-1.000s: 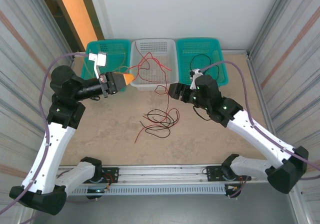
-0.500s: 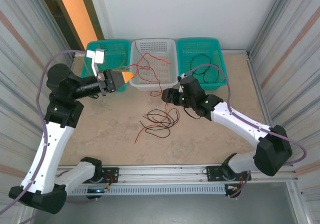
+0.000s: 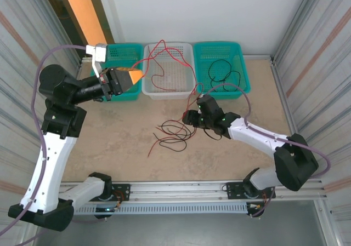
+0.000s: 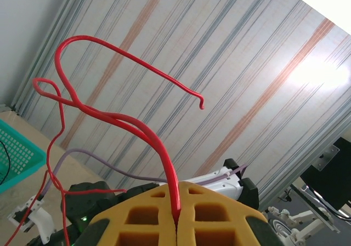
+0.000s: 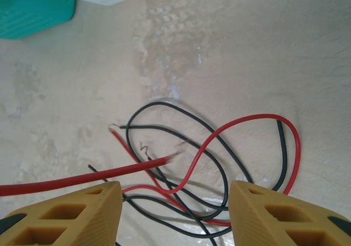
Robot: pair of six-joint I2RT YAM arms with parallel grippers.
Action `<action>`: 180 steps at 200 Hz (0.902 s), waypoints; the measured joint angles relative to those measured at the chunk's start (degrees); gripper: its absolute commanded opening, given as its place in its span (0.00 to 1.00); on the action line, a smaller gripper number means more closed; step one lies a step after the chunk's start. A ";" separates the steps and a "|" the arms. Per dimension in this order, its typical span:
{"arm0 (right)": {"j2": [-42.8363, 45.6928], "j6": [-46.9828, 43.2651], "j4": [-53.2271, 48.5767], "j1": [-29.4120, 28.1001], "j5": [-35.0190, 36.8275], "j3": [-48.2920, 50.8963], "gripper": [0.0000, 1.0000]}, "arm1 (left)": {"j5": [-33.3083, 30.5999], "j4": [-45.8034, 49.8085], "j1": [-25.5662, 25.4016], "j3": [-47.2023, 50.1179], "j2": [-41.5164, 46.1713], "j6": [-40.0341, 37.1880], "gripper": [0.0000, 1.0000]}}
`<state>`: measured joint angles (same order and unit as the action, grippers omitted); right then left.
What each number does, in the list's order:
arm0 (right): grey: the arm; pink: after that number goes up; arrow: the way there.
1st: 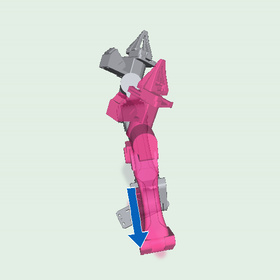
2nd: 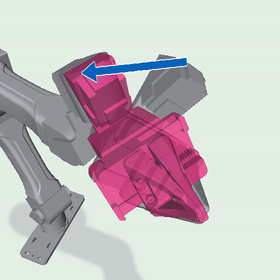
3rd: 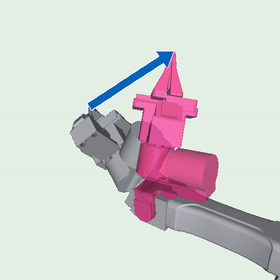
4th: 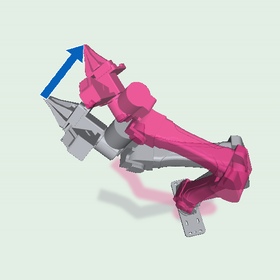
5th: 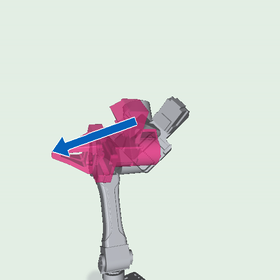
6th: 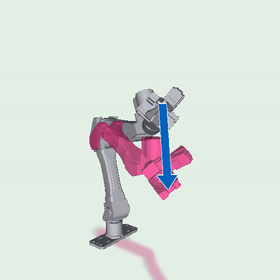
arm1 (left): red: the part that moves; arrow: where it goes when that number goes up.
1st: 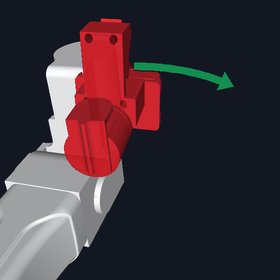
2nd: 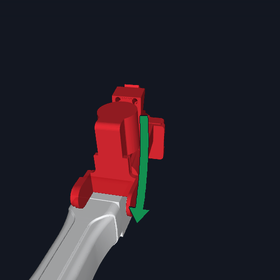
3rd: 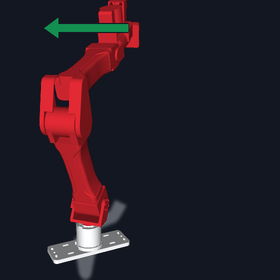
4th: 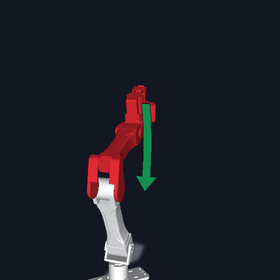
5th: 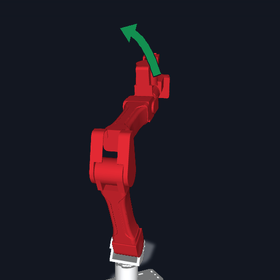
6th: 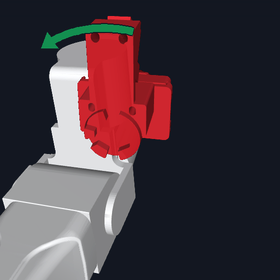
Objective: Untangle the cables
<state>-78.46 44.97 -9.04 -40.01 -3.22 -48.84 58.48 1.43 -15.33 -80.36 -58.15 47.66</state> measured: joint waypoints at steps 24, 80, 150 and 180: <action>5.11 -0.57 -0.42 -1.16 1.49 -0.15 0.57 | 0.00 0.00 0.00 0.00 -0.35 0.00 0.00; 11.72 -4.68 -4.48 -4.26 7.13 -6.29 0.62 | 0.02 -0.04 0.00 -0.26 -0.46 0.11 0.00; 8.15 -9.86 -8.13 -3.56 9.49 -13.77 0.53 | 0.02 0.44 0.00 -1.36 -0.46 0.02 0.00; 8.09 -11.30 -8.39 -2.71 9.33 -13.86 0.26 | 0.00 1.75 0.00 -2.01 -0.46 -0.96 0.00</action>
<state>-70.37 33.67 -17.43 -42.72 6.11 -62.70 58.48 3.18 -15.33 -82.37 -58.61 46.70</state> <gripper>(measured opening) 0.340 0.071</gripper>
